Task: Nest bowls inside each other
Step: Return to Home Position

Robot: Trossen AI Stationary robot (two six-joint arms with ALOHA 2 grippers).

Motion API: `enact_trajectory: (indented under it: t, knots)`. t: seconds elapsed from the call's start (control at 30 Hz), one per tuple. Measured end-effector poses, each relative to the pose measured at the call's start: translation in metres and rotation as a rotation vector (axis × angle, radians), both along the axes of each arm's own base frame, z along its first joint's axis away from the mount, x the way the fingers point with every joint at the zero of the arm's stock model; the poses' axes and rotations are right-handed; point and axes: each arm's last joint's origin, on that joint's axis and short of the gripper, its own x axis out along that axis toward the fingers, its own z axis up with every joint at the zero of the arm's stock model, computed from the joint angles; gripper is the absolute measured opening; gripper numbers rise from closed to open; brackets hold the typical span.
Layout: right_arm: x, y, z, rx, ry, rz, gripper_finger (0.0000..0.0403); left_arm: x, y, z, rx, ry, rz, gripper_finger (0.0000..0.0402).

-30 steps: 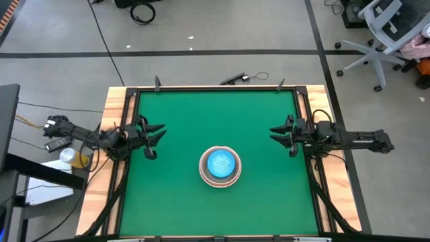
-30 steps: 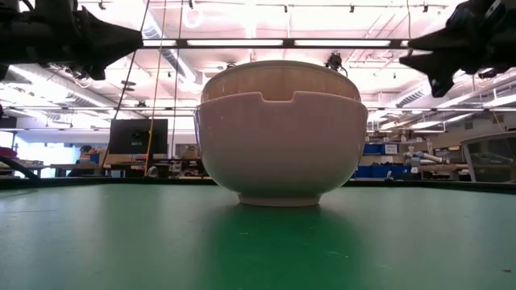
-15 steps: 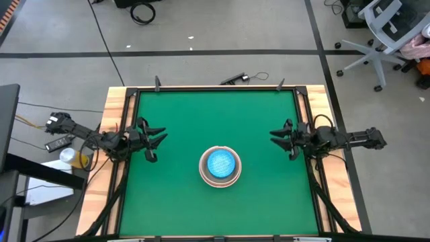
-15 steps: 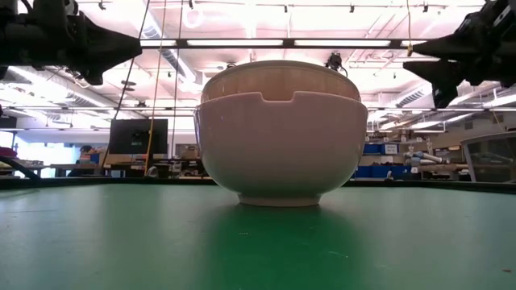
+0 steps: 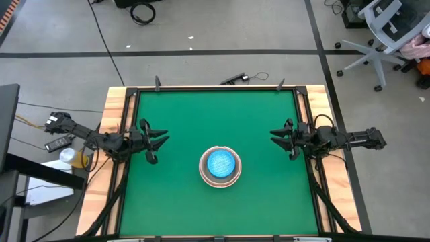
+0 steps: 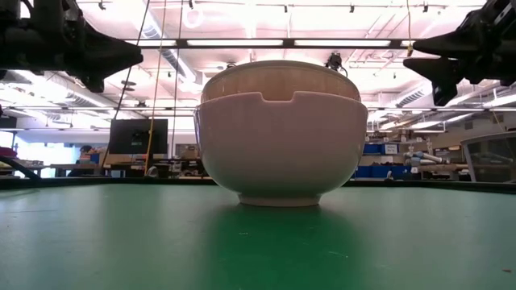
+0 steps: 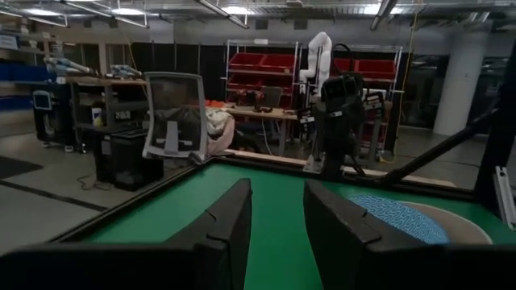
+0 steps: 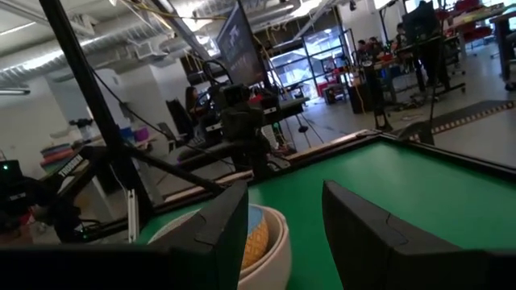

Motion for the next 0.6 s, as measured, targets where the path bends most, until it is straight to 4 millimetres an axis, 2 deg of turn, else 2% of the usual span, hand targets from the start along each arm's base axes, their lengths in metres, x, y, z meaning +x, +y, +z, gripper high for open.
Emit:
enact_trajectory:
  t: [0.17, 0.33, 0.6]
  knots:
    - [0.0, 0.0, -0.001, 0.007, 0.01, -0.001, 0.0164, -0.001, -0.002, 0.001, 0.07, 0.015, -0.012, 0.0116]
    - [0.0, 0.0, -0.001, 0.008, 0.01, -0.005, 0.0164, -0.005, -0.003, 0.013, 0.131, -0.026, -0.017, 0.0115]
    - [0.001, 0.0, -0.006, 0.025, 0.056, 0.001, 0.0164, -0.023, 0.003, 0.023, 0.179, -0.107, 0.022, 0.0115]
